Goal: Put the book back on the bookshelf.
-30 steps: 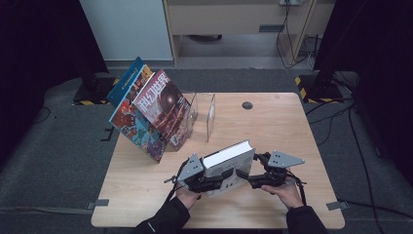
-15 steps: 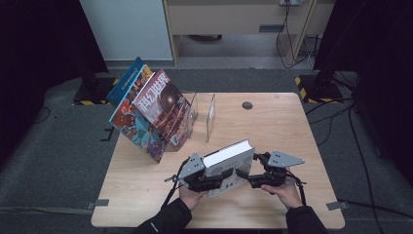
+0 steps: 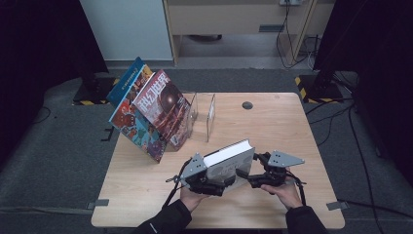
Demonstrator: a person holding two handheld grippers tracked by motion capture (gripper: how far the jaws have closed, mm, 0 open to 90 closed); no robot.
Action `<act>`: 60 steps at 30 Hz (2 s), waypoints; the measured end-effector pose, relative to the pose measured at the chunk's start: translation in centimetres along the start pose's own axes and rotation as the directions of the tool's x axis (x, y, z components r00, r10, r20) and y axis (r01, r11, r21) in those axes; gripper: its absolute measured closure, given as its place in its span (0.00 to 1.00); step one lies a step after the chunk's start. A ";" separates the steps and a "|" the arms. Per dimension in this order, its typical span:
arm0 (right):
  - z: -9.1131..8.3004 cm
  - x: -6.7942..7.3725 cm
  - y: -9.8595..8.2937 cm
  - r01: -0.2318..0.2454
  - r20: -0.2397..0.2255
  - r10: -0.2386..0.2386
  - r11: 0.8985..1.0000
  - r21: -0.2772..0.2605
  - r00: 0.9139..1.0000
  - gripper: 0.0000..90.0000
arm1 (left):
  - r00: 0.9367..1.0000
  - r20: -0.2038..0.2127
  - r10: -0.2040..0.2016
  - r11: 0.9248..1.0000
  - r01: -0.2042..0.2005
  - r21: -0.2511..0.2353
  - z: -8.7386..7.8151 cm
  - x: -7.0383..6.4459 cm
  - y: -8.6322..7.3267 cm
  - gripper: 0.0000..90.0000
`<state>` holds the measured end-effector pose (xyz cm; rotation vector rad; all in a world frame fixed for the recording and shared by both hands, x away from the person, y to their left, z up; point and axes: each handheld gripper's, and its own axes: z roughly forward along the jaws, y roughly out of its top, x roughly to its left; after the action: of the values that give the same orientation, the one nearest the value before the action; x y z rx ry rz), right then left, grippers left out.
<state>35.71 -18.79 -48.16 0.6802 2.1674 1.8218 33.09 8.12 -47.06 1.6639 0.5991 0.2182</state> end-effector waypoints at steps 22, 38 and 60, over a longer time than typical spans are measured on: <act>-0.4 -0.3 0.0 -0.028 -0.002 0.028 0.999 -0.022 1.000 0.40 | 0.999 -0.029 0.029 0.999 -0.030 -0.024 -0.2 0.5 0.4 0.57; -0.4 -0.4 0.1 -0.029 -0.007 0.029 1.000 -0.012 1.000 0.42 | 0.997 -0.060 0.046 0.999 -0.045 0.012 -0.4 0.0 1.4 0.58; -3.0 -2.0 0.1 -0.039 0.081 0.042 0.998 -0.042 0.996 0.49 | 0.990 -0.140 -0.002 0.999 0.008 0.038 -2.2 1.5 3.6 0.59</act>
<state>36.05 -22.34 -47.66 0.7814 2.0745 1.8187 34.29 10.55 -43.45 1.6933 0.7166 0.3236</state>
